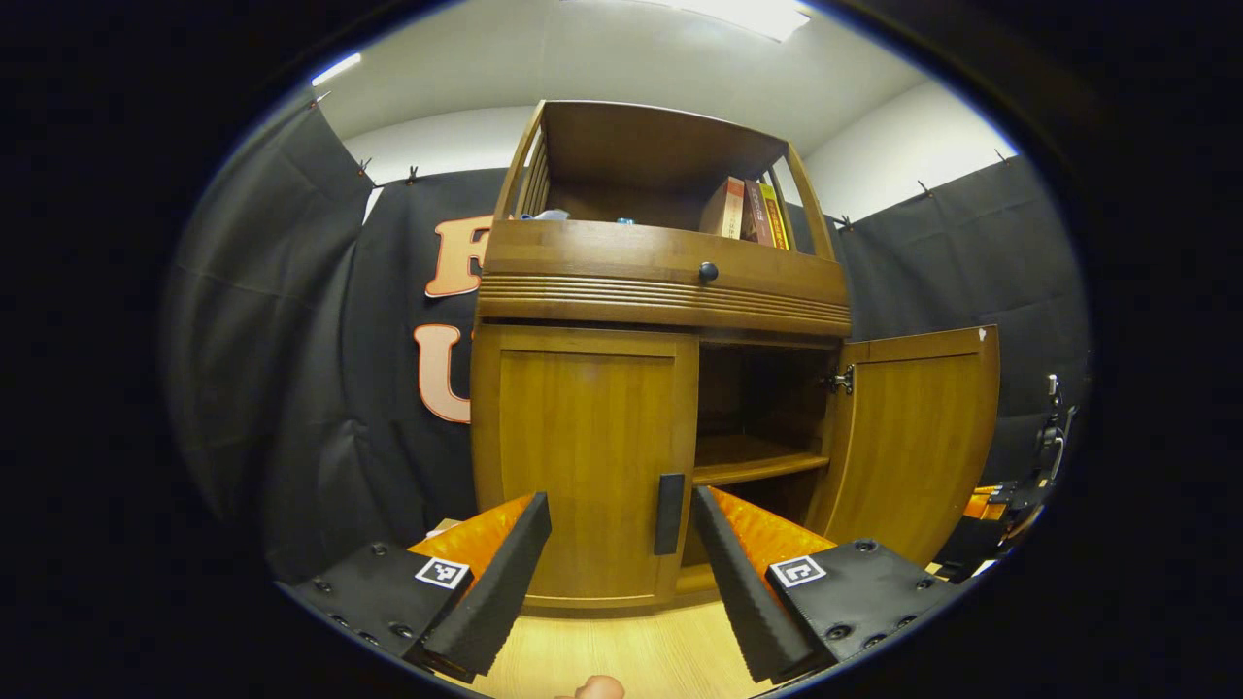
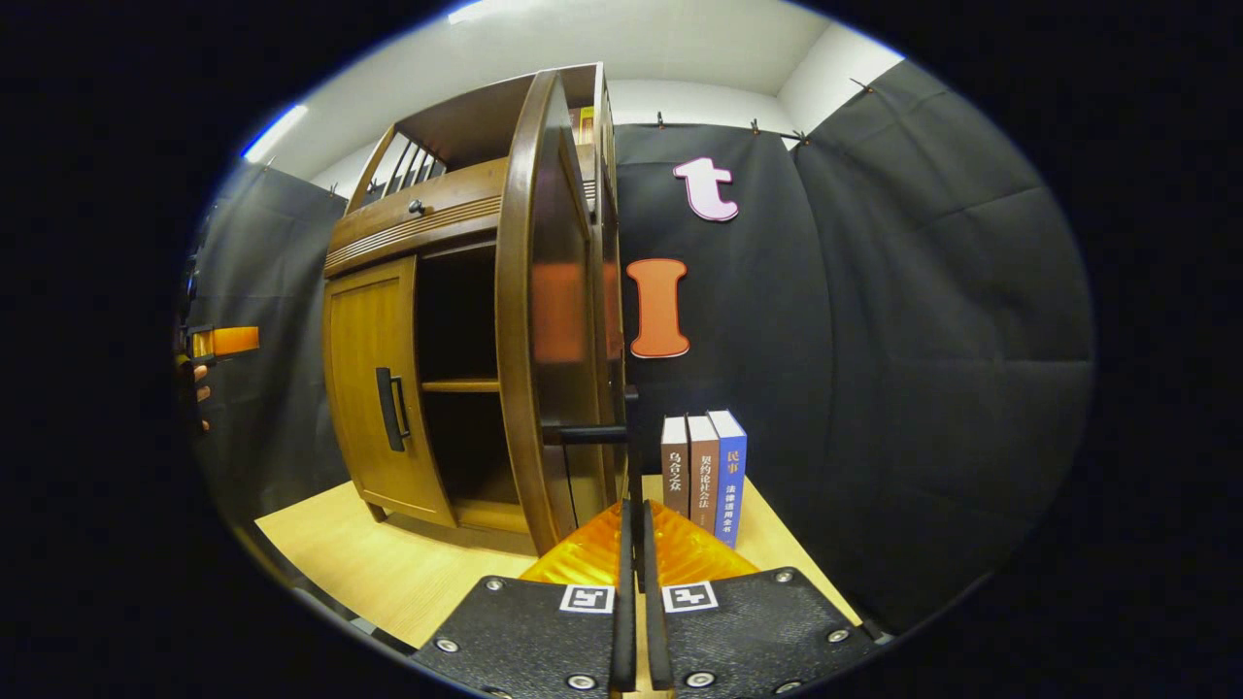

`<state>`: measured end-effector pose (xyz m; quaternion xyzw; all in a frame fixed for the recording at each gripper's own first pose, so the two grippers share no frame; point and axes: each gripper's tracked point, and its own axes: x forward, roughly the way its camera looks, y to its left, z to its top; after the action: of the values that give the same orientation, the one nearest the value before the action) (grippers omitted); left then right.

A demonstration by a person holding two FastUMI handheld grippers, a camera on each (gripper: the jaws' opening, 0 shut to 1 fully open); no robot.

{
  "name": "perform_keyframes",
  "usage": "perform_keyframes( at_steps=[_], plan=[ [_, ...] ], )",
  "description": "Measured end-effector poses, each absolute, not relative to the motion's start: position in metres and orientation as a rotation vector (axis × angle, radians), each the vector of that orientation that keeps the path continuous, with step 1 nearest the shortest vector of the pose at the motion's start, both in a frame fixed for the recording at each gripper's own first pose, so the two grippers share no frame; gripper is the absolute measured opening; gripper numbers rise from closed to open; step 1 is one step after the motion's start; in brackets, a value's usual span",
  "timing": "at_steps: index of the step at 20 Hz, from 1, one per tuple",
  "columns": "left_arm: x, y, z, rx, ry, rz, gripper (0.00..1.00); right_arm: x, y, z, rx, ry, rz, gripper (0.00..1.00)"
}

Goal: Open the right door of the double-door shoe cabinet with the right hand, and open the left door with the left hand.

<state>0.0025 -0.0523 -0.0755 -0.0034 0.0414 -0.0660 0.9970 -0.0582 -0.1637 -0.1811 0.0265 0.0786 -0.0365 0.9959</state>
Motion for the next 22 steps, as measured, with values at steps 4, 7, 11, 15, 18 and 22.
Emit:
perform_keyframes(
  at_steps=[4,7,11,15,18,22],
  plan=[
    [0.023,-0.071,-0.091,-0.001,0.085,-0.147,0.97,-0.075,-0.177,-0.167,0.069,0.120,-0.082,0.20],
    [0.046,-0.089,-0.111,-0.004,0.102,-0.157,0.99,-0.087,-0.194,-0.160,0.023,0.102,-0.148,0.23],
    [0.077,-0.102,-0.137,0.004,0.123,-0.155,0.95,-0.099,-0.211,-0.153,-0.020,0.078,-0.218,0.44],
    [0.107,-0.113,-0.165,0.033,0.128,-0.138,0.95,-0.106,-0.226,-0.152,0.008,0.075,-0.256,0.65],
    [0.129,-0.121,-0.183,0.014,0.143,-0.145,0.97,-0.108,-0.236,-0.153,0.032,0.075,-0.281,0.92],
    [0.153,-0.125,-0.204,0.018,0.173,-0.143,0.95,-0.105,-0.242,-0.161,0.041,0.091,-0.297,0.93]
  ],
)
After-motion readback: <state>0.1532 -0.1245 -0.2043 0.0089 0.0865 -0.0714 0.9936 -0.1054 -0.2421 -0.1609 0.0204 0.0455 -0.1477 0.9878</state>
